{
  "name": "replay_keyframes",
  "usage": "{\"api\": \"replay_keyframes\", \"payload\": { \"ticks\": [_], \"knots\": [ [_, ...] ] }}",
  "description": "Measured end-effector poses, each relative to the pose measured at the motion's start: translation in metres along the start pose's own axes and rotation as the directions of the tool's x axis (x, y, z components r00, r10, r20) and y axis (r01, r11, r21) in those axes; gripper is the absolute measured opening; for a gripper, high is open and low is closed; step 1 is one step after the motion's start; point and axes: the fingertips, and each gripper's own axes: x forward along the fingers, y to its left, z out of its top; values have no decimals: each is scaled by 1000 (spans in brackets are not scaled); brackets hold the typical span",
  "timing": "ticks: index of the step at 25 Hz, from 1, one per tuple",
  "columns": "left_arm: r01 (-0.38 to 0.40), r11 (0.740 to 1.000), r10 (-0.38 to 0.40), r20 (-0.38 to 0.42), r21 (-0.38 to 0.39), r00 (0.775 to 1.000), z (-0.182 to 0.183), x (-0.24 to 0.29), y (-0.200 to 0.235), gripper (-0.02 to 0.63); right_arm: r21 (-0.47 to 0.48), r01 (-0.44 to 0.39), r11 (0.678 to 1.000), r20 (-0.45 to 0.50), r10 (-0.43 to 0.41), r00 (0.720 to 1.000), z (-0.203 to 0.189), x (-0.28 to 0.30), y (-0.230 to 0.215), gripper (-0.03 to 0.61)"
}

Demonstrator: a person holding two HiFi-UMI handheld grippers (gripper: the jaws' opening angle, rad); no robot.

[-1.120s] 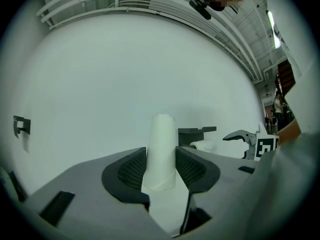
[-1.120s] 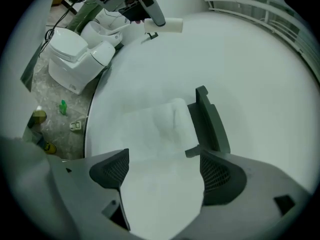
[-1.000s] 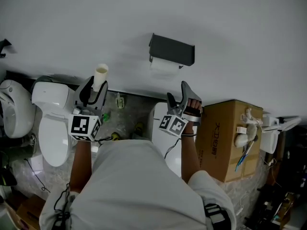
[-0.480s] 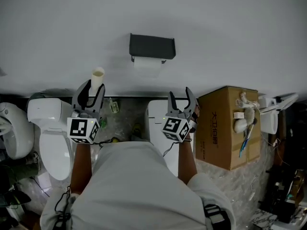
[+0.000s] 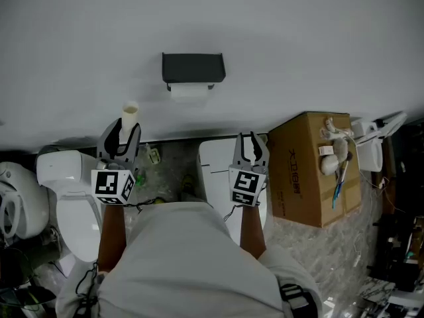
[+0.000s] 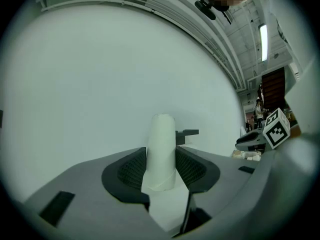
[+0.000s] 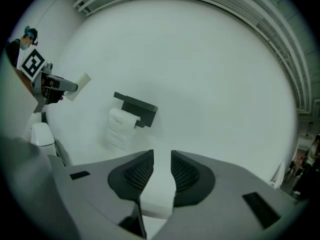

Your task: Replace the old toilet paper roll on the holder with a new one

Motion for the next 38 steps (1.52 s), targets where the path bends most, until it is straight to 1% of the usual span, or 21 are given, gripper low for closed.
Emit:
{"api": "replay_keyframes", "payload": {
  "ticks": [2,6,8,11,13,22,26,32,38],
  "knots": [
    [6,1000,-6,-3,3,1000,-1,-1,-1,201,43,18,999,5,-18,1000,-2,-10,-6,82],
    [12,1000,-11,-4,4,1000,-1,1,1,201,132,-1,991,14,-1,1000,-6,-17,-7,15],
    [14,1000,-14,1,9,1000,1,0,0,201,178,-11,984,14,9,1000,-8,-21,-7,8],
    [7,1000,-7,11,12,1000,4,-4,1,201,251,-51,967,25,46,999,-9,-28,-2,6],
    [-2,1000,2,16,9,1000,4,-5,5,201,276,-68,959,28,63,998,-9,-28,2,6],
    [-34,999,34,29,10,999,8,-10,18,201,311,-109,944,70,92,993,11,-19,3,5],
    [-43,999,42,31,14,999,10,-8,21,201,271,-107,957,47,98,994,13,-12,3,5],
    [-62,998,61,40,19,997,16,-9,26,201,316,-126,940,62,112,992,18,-6,-2,5],
    [-84,996,83,48,23,995,17,-11,28,201,308,-122,943,62,109,992,16,-5,-10,5]
  ]
}}
